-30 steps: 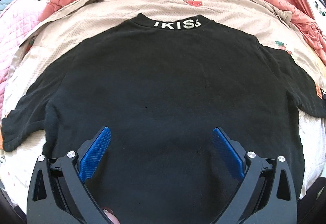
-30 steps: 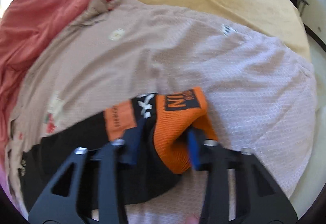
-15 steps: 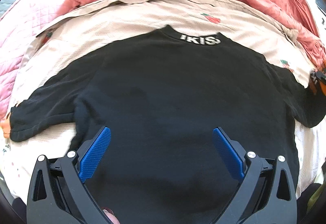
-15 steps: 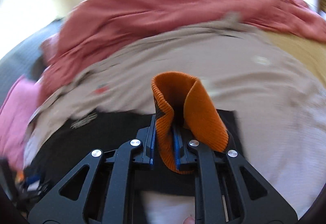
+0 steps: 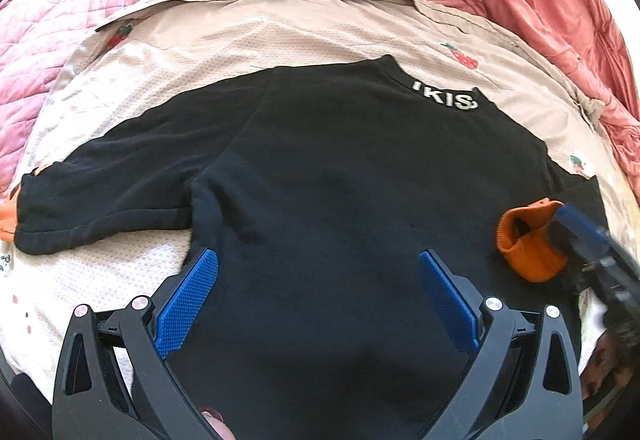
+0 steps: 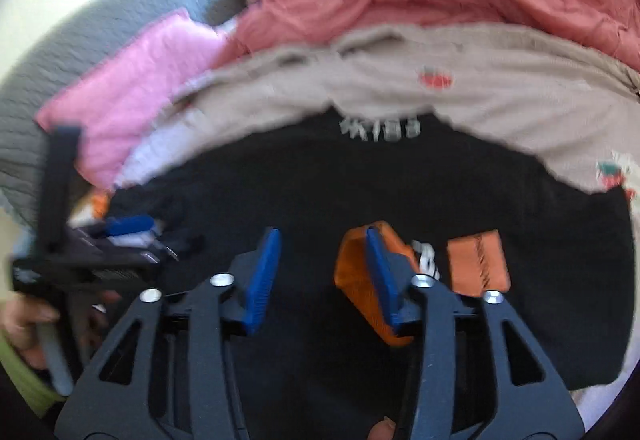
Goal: Fold small clothes
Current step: 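Grasp the orange cuff with the right tool, fold sleeve across body, release, then grasp the folded orange cuff with the left tool and lift it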
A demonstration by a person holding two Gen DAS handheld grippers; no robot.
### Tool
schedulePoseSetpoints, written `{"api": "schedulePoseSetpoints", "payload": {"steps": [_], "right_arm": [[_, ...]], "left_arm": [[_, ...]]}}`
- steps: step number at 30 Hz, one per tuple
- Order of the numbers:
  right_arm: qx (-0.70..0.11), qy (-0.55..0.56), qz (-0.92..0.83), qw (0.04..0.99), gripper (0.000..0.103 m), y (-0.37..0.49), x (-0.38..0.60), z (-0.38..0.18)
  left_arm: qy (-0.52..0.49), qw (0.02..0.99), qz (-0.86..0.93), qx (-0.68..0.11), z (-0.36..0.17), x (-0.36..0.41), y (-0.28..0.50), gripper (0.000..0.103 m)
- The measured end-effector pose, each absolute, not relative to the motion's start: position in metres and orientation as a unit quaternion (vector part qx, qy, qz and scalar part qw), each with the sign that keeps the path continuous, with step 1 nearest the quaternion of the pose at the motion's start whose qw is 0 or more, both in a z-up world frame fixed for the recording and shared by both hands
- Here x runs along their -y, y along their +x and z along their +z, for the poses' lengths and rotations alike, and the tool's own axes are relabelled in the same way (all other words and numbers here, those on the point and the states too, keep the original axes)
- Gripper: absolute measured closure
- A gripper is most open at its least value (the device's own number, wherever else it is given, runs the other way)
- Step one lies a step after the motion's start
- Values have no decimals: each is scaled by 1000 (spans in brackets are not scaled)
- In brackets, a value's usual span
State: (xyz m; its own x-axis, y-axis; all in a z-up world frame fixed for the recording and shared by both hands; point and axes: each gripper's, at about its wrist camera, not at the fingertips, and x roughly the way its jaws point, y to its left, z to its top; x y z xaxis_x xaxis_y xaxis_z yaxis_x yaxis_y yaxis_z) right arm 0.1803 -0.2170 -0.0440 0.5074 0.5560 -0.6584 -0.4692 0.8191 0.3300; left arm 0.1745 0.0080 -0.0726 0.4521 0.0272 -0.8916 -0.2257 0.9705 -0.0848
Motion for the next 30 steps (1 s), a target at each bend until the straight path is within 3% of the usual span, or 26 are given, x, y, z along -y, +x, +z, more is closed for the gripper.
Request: {"api": "schedulePoseSetpoints", "payload": {"steps": [4,9,16,18,19,20,28,30], "right_arm": [[-356,94,245,897,39,191,264,-19],[-413,37,91,905,39,214,313,-42],[-456,72,83,883,39,216,338,-59],[-457,77,84,882,39,215,338,-59],[-458,81,84,881,39,216,341,-59],[-459,84,84,881,39,217,340,-60],[-471,97,87,872,39,224,341,-66],[-476,101,90,869,39,225,341,-69]], "left_arm": [[-110,844,39,-524,-73,13,182,4],[-150,834,-30,-530,-74,53,193,4],[-148,841,-85,-514,-67,99,203,5],[-139,845,-109,-505,-65,108,205,10],[-135,845,-123,-503,-64,113,207,26],[-122,845,-136,-502,-64,120,210,34],[-36,834,-194,-515,-82,160,233,35],[-30,827,-209,-521,-85,166,236,57]]}}
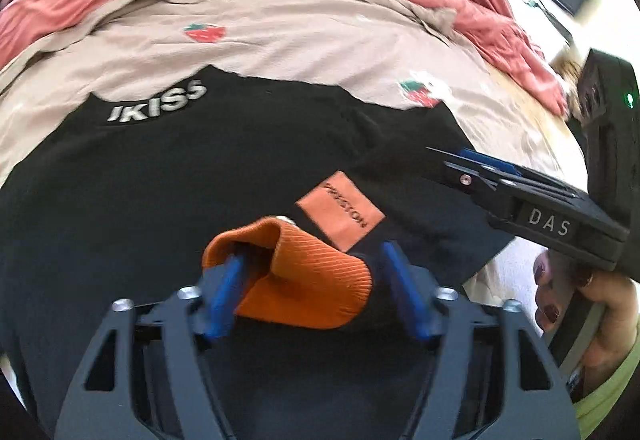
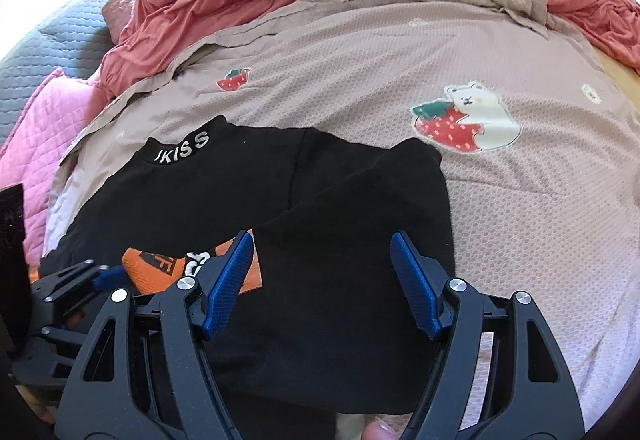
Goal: Fold small clothes
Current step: 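Grasp the folded orange cuff with the left tool and lift it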
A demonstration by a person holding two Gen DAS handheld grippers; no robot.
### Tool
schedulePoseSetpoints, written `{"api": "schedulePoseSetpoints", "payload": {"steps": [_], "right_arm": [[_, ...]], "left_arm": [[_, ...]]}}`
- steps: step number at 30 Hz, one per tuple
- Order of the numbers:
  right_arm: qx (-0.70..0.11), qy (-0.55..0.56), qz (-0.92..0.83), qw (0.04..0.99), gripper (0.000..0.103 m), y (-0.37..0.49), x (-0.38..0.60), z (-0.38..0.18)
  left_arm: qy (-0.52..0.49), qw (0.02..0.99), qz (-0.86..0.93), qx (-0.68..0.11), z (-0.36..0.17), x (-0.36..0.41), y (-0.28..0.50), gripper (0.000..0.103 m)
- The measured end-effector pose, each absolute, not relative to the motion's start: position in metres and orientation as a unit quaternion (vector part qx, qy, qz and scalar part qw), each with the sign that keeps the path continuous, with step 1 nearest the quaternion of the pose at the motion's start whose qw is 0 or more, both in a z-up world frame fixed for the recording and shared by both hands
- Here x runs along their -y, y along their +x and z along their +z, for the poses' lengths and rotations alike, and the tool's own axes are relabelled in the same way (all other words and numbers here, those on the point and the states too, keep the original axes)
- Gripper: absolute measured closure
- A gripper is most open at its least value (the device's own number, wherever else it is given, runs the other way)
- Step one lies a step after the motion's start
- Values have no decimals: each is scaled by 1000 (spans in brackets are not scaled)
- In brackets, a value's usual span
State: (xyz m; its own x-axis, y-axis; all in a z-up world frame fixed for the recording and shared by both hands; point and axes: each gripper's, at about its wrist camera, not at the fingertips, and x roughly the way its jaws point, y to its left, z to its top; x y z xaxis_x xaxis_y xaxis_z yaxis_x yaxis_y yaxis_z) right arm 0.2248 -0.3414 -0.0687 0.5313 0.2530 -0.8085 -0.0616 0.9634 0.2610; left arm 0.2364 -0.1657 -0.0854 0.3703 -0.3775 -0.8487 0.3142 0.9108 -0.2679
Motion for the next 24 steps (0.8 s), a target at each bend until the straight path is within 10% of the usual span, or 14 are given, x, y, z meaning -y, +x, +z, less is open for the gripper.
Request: {"api": "schedulePoseSetpoints", "payload": {"steps": [12,17,24], "right_arm": [[-493,112,94,857,37,227,342,-79],[-493,106,94,858,34,226,339,-79],[-493,118,94,857,33,226,343,-78]], "left_arm": [[-15,775,-289,-562,-89,135,194,74],[-19,791,-269,-548,-86,130,193,44],[42,810,-262,-523,-77,152,206,44]]}}
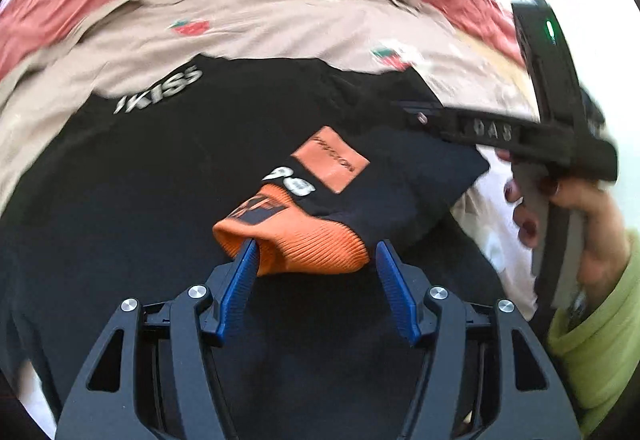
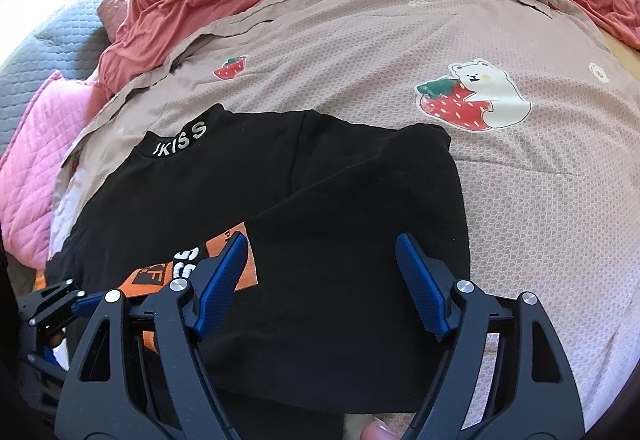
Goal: Fold small clothes
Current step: 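Grasp the folded orange cuff with the left tool and lift it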
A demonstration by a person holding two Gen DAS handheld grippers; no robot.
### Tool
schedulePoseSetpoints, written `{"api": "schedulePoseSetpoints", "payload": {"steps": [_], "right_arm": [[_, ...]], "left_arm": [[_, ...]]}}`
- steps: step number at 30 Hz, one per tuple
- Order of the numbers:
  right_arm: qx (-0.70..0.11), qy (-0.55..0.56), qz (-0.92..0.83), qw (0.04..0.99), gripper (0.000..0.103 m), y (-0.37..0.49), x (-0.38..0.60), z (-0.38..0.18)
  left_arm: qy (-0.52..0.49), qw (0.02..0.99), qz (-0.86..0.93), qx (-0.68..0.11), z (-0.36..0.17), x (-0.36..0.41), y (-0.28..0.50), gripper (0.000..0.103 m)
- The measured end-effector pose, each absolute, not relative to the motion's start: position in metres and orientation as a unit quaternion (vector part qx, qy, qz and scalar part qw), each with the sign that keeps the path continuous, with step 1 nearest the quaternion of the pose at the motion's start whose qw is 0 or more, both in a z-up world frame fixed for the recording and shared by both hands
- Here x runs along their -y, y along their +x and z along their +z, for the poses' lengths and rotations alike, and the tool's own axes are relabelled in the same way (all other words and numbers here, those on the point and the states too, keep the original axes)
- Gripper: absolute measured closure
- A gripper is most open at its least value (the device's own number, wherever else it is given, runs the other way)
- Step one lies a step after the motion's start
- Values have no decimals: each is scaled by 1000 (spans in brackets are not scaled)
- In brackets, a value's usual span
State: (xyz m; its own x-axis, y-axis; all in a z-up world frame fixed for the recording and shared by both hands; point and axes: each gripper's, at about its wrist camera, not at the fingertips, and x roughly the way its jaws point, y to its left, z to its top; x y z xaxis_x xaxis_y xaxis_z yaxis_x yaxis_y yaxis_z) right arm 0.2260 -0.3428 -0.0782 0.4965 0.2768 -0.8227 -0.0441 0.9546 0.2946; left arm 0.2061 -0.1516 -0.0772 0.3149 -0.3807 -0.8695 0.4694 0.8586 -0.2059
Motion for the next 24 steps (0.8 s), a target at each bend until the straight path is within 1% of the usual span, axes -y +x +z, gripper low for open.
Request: {"api": "schedulePoseSetpoints", "payload": {"steps": [3,4,5,8,12,16,19,24], "right_arm": [[-493,114,95,857,31,226,341,-78],[-493,112,95,857,31,226,341,-78],[-493,112,95,857,31,226,341,-78],[-495,113,95,856,31,227,341,-79],[-498,115,94,854,29,227,341,-81],[-501,110,94,853,28,227,339,-83],[-500,112,94,854,28,226,340,-81],[-487,126,86,860,26,225,347,-74]], "left_arm": [[56,801,-289,-521,-82,166,214,43],[51,799,-292,-523,-86,168,217,39],[46,798,-292,-525,-89,169,221,38],[27,790,-300,-534,-92,168,221,40],[25,770,-332,-544,-88,158,195,40],[-15,759,-353,-546,-87,137,166,40],[-39,775,-331,-537,-83,123,159,38],[-78,801,-257,-535,-78,104,173,38]]}}
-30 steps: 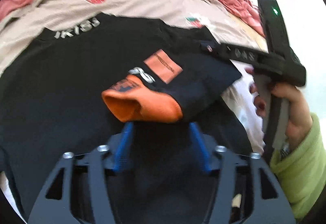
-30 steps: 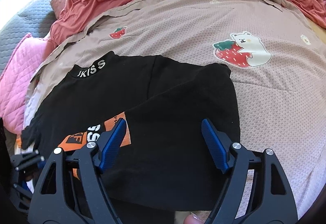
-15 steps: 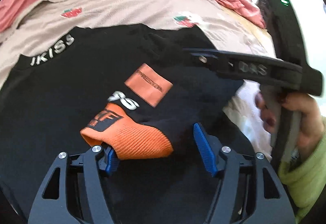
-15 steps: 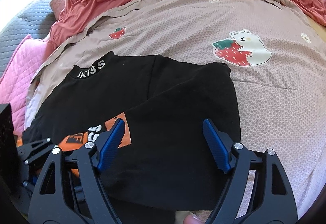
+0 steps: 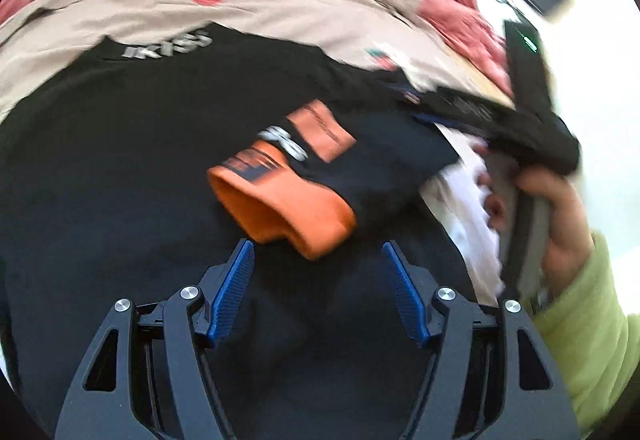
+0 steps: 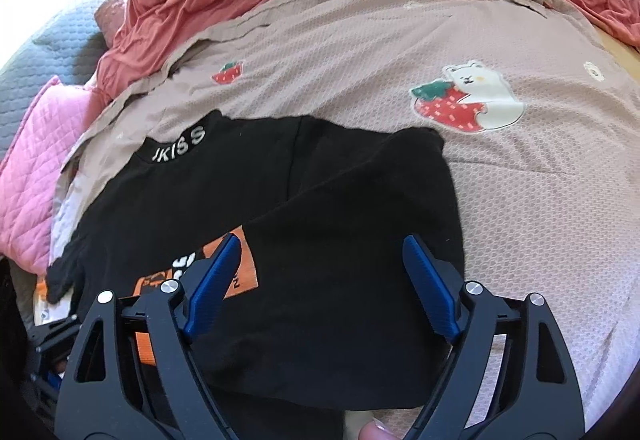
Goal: Fold small clothes
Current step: 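Grasp the folded orange cuff with the left tool and lift it, then lower the cuff onto the shirt body and open the left tool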
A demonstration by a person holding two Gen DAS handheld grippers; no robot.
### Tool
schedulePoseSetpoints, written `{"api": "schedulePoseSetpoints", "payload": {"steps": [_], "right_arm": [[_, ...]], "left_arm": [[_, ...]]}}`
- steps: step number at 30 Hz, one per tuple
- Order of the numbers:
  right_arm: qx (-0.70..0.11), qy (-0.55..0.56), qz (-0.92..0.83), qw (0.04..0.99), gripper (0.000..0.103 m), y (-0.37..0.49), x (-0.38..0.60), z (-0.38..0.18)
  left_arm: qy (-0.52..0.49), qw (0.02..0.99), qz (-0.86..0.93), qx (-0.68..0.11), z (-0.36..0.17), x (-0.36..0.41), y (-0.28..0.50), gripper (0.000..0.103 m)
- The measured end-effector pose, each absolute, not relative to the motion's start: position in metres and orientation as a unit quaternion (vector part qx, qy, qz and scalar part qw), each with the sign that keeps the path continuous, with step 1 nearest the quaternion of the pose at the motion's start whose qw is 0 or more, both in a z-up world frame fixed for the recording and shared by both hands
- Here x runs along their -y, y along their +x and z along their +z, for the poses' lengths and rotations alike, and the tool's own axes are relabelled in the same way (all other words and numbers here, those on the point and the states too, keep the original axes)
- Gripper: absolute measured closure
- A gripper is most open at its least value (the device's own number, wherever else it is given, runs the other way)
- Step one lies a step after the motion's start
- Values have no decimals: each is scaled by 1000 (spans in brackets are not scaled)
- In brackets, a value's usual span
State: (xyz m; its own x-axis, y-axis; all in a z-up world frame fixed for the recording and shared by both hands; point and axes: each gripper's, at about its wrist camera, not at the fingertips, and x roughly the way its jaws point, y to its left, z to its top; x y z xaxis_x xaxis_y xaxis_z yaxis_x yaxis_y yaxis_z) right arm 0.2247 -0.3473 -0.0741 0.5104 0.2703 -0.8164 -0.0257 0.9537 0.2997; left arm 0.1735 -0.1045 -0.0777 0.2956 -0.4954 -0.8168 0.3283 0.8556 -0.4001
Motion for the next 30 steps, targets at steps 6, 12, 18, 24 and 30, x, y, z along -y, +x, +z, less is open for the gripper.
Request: {"api": "schedulePoseSetpoints", "payload": {"steps": [6,12,18,24,30], "right_arm": [[-484,134,83,861,26,226,351,-72],[-481,116,84,865,26,227,346,-70],[-454,117,97,878,25,224,342,-59],[-465,113,91,873,24,227,340,-67],[-467,92,90,875,25,226,331,-70]], "left_arm": [[-161,777,-212,-570,-95,113,199,32],[-216,759,-157,-594,-112,119,217,84],[-163,820,-147,-529,-57,95,223,94],[-80,868,-83,-483,-13,43,227,93],[-48,860,-34,-508,-37,8,237,93]]}}
